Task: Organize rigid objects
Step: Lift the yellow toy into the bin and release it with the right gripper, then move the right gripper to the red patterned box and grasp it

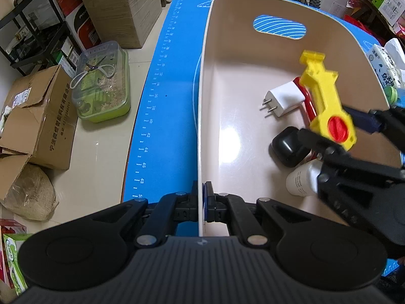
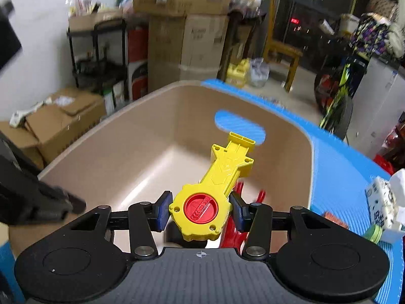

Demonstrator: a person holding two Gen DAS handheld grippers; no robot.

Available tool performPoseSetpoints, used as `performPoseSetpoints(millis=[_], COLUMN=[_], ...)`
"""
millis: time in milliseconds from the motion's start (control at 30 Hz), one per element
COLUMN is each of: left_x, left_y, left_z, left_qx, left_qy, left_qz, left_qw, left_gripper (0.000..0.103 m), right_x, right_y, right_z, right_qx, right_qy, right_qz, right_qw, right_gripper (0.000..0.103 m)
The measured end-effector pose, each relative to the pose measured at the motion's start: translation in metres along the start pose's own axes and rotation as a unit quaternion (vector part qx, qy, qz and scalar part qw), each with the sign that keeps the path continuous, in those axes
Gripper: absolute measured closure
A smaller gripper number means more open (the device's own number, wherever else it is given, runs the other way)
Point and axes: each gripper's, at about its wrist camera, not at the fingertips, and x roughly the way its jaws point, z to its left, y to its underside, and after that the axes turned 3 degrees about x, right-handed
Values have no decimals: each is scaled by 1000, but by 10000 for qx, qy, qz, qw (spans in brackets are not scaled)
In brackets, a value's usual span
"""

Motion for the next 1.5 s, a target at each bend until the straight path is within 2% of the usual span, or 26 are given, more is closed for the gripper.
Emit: performPoseSetpoints(millis=[233, 500, 633, 867, 933, 1133, 1267, 1500], left_x=[0, 0, 1, 1, 1, 1, 1, 1], left_y=[-1, -1, -1, -1, -1, -1, -1, -1], left_z=[0, -1, -2, -2, -2, -2, -1, -1], left_qx=[23, 41, 42, 40, 42, 41, 39, 42], left_qy=[-30, -47, -46, -45, -47, -48, -46, -46], left_qz=[15, 18, 17, 17, 16, 17, 17, 15], left_qw=[10000, 10000, 10000, 10000, 10000, 10000, 10000, 10000], left_gripper=[99, 98, 98, 98, 98, 98, 98, 98], right_x=[8, -2, -18, -49, -53, -55, -43, -2], right_y=[-1, -4, -6, -11, -10, 4, 21, 48], right_z=[2, -3, -13, -56, -71, -123, -152, -181], right_qx=[-31, 93, 274, 770, 873, 1331, 1644, 2016], right_qy=[-49, -84, -103, 246, 381, 874, 1113, 1256], right_qz=[381, 191, -135, -785, -821, -896, -822, -362], right_qw=[9993, 9997, 9995, 9936, 9921, 9832, 9766, 9707], right_gripper=[49, 42, 38, 31, 28, 27, 27, 27])
